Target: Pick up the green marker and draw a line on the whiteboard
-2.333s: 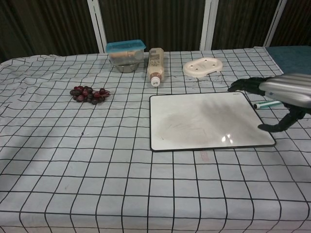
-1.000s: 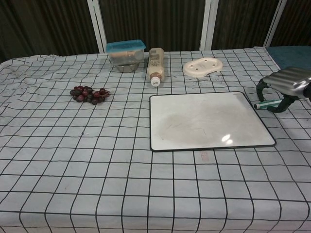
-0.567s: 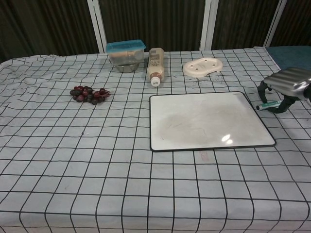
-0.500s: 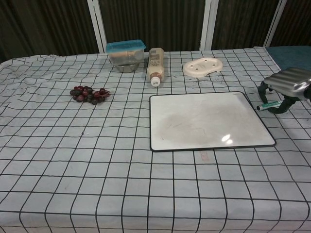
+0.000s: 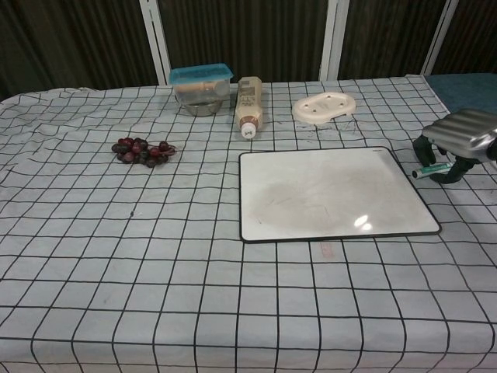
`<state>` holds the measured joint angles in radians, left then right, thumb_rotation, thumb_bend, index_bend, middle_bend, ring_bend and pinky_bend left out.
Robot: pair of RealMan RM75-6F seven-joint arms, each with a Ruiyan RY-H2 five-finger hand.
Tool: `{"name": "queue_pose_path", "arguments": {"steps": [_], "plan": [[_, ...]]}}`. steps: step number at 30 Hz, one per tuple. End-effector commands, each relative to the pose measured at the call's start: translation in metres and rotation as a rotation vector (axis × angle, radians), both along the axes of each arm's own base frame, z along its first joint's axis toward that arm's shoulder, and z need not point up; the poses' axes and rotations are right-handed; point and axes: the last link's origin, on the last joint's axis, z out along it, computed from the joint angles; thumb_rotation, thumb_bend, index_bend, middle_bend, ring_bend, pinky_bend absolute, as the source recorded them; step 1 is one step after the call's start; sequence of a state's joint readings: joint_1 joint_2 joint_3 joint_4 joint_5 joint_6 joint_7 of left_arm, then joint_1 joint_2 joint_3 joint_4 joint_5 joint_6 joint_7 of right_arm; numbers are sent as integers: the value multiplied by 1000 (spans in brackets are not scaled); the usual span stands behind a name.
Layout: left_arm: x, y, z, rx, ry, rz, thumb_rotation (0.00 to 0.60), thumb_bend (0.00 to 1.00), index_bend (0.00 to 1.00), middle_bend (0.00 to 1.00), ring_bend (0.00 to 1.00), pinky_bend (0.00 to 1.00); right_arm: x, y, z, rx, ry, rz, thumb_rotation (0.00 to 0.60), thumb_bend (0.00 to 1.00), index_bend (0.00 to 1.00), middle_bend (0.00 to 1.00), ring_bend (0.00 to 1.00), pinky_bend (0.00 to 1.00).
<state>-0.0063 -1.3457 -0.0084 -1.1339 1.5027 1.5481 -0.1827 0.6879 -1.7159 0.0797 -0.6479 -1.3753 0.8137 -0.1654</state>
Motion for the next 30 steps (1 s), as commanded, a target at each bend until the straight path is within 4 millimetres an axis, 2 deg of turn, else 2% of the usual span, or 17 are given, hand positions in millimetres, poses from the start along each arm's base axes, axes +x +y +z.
{"name": "queue_pose_path", "arguments": {"steps": [1, 6, 11, 18, 24, 30], "plan": [[0, 0, 0, 0, -1, 0, 600, 386, 0, 0, 0, 46, -1, 2, -1, 3, 17, 9, 600, 307, 780, 505, 453, 474], [-1, -1, 1, 1, 0, 1, 600, 386, 0, 0, 0, 46, -1, 4, -4, 4, 34, 20, 600, 309, 813, 531, 486, 509], [-2, -2, 1, 3, -2, 2, 600, 386, 0, 0, 0, 46, -2, 7, -6, 2, 48, 27, 600, 317, 858, 568, 546, 587], [-2, -3, 2, 6, -5, -2, 600, 387, 0, 0, 0, 46, -2, 7, -7, -19, 45, 42, 600, 335, 994, 684, 673, 723], [-3, -4, 3, 9, -11, 1, 600, 387, 0, 0, 0, 46, 7, 8, 5, -58, -50, 89, 600, 345, 1000, 707, 704, 752], [-3, -3, 3, 7, -14, -1, 600, 386, 0, 0, 0, 46, 30, 6, 18, -94, -273, 88, 600, 347, 1000, 714, 718, 766]]}}
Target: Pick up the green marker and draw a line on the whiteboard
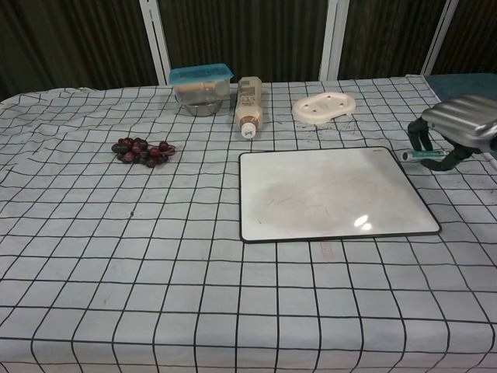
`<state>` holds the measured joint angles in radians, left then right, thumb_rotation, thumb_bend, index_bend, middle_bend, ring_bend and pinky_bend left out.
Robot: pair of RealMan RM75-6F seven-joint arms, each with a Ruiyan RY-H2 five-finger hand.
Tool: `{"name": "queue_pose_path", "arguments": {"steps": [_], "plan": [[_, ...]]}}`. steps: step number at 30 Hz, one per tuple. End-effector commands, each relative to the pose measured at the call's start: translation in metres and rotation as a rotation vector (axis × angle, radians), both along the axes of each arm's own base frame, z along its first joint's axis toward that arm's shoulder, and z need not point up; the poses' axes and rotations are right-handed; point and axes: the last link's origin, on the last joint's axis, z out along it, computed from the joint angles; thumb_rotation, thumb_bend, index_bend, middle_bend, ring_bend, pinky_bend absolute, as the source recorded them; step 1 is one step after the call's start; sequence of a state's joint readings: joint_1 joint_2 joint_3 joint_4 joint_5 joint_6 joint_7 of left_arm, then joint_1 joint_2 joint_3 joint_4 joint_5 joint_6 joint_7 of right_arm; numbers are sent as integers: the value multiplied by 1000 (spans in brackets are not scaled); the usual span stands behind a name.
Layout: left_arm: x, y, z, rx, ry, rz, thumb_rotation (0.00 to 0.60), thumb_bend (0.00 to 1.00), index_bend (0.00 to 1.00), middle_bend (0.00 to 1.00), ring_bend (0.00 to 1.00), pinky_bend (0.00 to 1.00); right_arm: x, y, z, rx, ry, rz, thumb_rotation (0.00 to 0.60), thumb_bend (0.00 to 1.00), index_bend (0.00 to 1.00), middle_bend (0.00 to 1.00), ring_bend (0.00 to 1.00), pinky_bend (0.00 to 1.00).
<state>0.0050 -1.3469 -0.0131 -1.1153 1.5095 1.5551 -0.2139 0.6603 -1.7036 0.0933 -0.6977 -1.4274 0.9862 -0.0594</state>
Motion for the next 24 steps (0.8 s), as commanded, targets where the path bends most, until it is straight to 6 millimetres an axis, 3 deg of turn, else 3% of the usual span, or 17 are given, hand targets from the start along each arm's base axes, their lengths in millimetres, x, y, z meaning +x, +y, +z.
{"name": "queue_pose_path", "arguments": {"steps": [1, 7, 10, 16, 24], "plan": [[0, 0, -1, -1, -2, -1, 600, 386, 0, 0, 0, 46, 17, -3, 6, -6, -160, -15, 600, 347, 1000, 715, 719, 769], [1, 0, -2, -2, -3, -4, 600, 386, 0, 0, 0, 46, 54, -3, -17, 38, -516, -89, 600, 346, 1000, 722, 728, 776], [1, -1, -1, -1, -2, -2, 600, 386, 0, 0, 0, 46, 69, -4, -27, 43, -606, -94, 600, 346, 1000, 724, 729, 777], [1, -1, -1, -2, -3, -2, 600, 387, 0, 0, 0, 46, 86, -1, -43, 72, -670, -100, 600, 347, 1000, 724, 729, 777], [2, -1, -2, -8, 0, -3, 600, 386, 0, 0, 0, 46, 94, 4, -56, 95, -662, -92, 600, 347, 1000, 724, 730, 777]]}}
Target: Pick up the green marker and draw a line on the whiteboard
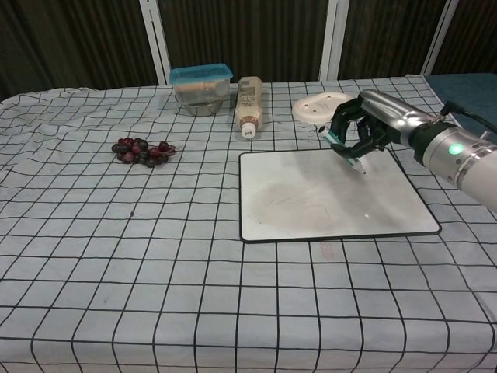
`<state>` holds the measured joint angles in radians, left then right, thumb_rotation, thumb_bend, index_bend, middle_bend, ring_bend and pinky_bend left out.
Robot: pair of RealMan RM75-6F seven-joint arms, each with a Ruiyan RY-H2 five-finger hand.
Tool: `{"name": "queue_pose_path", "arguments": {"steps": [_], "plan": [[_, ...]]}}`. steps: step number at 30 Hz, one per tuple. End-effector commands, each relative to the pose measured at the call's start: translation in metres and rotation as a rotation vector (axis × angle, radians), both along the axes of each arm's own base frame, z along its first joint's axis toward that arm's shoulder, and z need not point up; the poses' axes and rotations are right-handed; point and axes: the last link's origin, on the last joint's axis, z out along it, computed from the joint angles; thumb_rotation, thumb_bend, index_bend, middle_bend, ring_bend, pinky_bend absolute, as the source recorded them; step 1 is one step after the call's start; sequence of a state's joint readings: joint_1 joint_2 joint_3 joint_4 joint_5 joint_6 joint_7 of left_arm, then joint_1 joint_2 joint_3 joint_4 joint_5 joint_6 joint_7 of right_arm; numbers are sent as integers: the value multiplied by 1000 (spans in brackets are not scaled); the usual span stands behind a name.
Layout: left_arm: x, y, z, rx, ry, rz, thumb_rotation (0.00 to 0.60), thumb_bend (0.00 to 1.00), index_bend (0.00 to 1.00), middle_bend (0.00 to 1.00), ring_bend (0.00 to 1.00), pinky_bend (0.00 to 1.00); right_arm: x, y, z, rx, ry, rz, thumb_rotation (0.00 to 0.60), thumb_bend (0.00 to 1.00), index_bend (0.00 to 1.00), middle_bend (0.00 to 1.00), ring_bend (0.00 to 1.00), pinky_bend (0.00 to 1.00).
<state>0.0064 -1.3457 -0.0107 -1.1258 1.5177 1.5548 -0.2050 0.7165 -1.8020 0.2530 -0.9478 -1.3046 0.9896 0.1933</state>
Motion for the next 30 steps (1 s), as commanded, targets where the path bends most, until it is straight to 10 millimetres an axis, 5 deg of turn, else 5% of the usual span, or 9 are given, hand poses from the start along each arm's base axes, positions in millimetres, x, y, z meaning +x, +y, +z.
{"name": "queue_pose_path", "arguments": {"steps": [1, 30], "plan": [[0, 0, 0, 0, 1, 2, 600, 387, 0, 0, 0, 46, 0, 0, -2, 1, 6, 1, 600, 347, 1000, 724, 730, 777], [0, 1, -2, -11, -1, 7, 600, 386, 0, 0, 0, 43, -23, -3, 3, -14, 41, -31, 600, 347, 1000, 725, 731, 781]]}}
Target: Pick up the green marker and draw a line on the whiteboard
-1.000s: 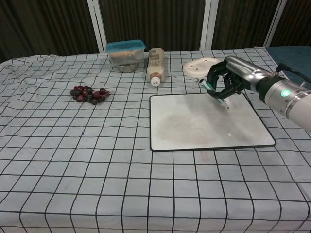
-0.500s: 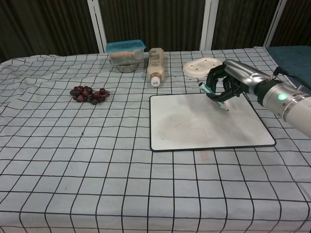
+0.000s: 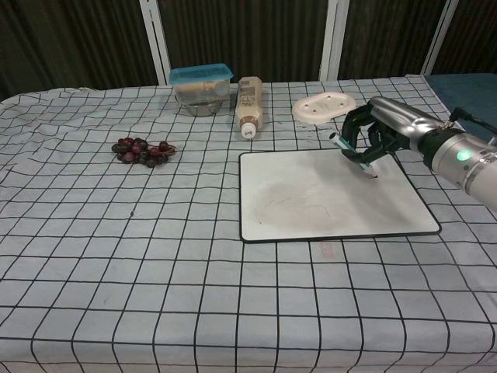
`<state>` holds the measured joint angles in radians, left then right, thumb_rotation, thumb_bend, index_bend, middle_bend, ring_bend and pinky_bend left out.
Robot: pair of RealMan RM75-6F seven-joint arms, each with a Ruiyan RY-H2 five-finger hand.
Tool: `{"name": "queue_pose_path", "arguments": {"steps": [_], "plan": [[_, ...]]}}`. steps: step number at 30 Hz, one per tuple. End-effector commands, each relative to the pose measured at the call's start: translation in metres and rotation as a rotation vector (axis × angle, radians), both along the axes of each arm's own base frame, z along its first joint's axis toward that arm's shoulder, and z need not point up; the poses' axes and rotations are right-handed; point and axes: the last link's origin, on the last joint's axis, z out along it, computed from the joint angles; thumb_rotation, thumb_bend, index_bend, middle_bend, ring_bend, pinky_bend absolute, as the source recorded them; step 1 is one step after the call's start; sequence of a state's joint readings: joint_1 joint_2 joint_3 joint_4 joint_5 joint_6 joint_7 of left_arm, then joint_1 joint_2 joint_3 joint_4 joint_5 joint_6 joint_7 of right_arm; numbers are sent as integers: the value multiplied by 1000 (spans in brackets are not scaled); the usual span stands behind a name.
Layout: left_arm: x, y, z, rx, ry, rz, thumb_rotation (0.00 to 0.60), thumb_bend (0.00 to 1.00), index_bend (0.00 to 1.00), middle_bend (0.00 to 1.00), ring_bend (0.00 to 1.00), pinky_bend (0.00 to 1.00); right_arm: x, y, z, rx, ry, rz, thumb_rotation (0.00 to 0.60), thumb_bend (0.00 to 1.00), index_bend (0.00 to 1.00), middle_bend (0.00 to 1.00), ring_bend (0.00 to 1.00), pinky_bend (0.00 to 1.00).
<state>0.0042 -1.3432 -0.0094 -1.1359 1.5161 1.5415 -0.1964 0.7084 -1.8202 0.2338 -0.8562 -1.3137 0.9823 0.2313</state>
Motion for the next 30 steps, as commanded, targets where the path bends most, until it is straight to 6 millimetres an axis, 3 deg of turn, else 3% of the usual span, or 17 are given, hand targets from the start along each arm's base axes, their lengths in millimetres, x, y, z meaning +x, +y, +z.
{"name": "queue_pose_path", "arguments": {"steps": [1, 13, 26, 30], "plan": [[0, 0, 0, 0, -1, 0, 600, 386, 0, 0, 0, 41, -4, 0, 2, -3, 5, -6, 600, 347, 1000, 726, 731, 782], [-1, -1, 0, -4, 2, 5, 600, 386, 0, 0, 0, 40, -26, -1, 13, -23, 27, -33, 600, 346, 1000, 726, 731, 783], [0, -1, 0, -2, -2, 1, 600, 386, 0, 0, 0, 40, -13, 5, 25, -37, -16, 32, 600, 347, 1000, 728, 732, 786], [1, -1, -1, -3, -3, -3, 600, 386, 0, 0, 0, 40, -1, 16, 14, 12, -26, 62, 600, 347, 1000, 728, 732, 786]]}}
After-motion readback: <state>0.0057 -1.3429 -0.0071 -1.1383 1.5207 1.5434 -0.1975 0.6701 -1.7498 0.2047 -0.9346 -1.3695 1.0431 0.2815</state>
